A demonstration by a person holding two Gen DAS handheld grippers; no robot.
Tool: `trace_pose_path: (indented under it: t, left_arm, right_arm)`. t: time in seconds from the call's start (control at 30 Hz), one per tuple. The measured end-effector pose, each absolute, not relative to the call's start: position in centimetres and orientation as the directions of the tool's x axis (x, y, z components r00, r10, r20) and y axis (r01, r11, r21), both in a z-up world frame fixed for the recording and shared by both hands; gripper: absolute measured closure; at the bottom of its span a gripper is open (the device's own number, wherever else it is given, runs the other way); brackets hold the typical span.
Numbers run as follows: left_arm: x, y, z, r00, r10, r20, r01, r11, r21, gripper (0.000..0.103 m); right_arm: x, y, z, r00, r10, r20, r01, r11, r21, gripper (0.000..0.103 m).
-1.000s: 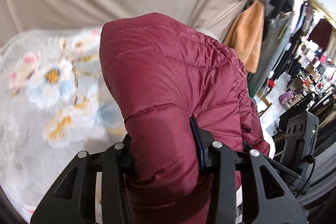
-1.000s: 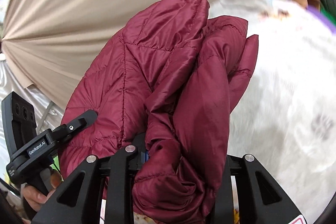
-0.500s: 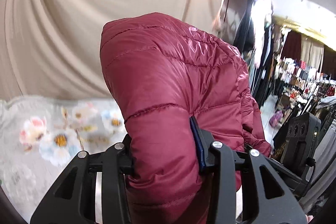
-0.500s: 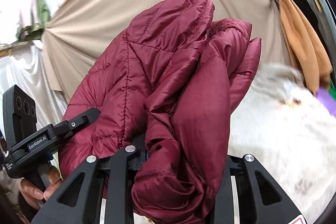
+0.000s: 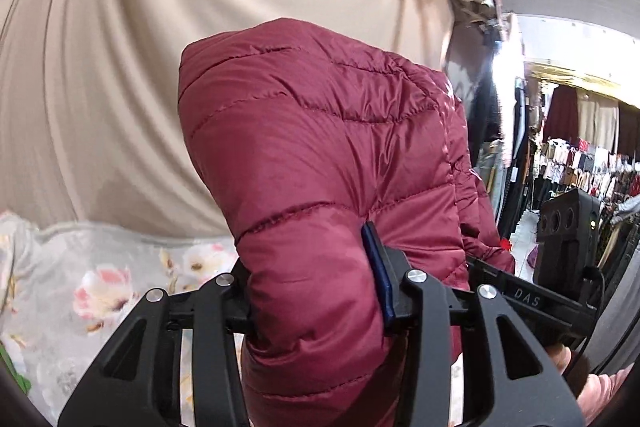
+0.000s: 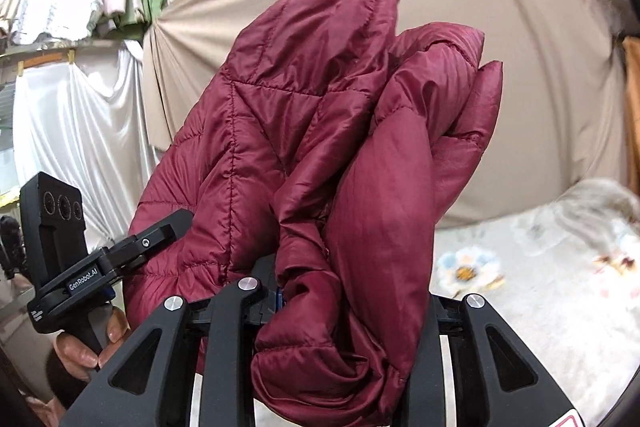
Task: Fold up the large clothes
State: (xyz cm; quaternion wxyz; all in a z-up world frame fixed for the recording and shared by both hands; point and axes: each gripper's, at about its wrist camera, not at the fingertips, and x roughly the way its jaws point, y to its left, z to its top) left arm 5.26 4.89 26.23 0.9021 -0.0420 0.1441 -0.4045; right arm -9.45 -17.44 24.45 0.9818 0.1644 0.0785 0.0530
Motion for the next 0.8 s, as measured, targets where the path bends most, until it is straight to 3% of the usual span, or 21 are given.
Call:
trace_pose_path:
  t: [0.27, 0.5, 0.57, 0.67, 0.8]
  left_arm:
    - [16.7, 5.5, 13.8, 0.591, -0.663, -0.460, 0.589, 0.744, -0.315, 0.062]
    - [23.3, 6.8, -2.2, 0.494, -0.569, -0.658, 0.436, 0.816, -0.378, 0.060]
    - [24.1, 7.6, -6.4, 0.450, -0.523, -0.724, 0.344, 0.849, -0.400, 0.054]
    - [23.0, 9.4, -6.7, 0.474, -0.552, -0.686, 0.327, 0.834, -0.445, 0.051]
    - [20.6, 10.7, -3.5, 0.526, -0.485, -0.698, 0.323, 0.874, -0.364, 0.051]
  right_arm:
    - [3.2, -18.0, 14.4, 0.903, 0.187, -0.386, -0.012, 0.911, 0.413, 0.074]
    - [12.4, -20.6, -1.9, 0.748, 0.245, -0.618, 0.136, 0.853, 0.503, 0.066]
    - [13.3, -21.7, -6.9, 0.672, 0.242, -0.700, 0.228, 0.831, 0.507, 0.062]
    - [11.3, -23.2, -9.0, 0.691, 0.262, -0.674, 0.263, 0.777, 0.571, 0.053]
    - [6.7, -25.8, -7.4, 0.726, 0.206, -0.657, 0.330, 0.734, 0.594, 0.047]
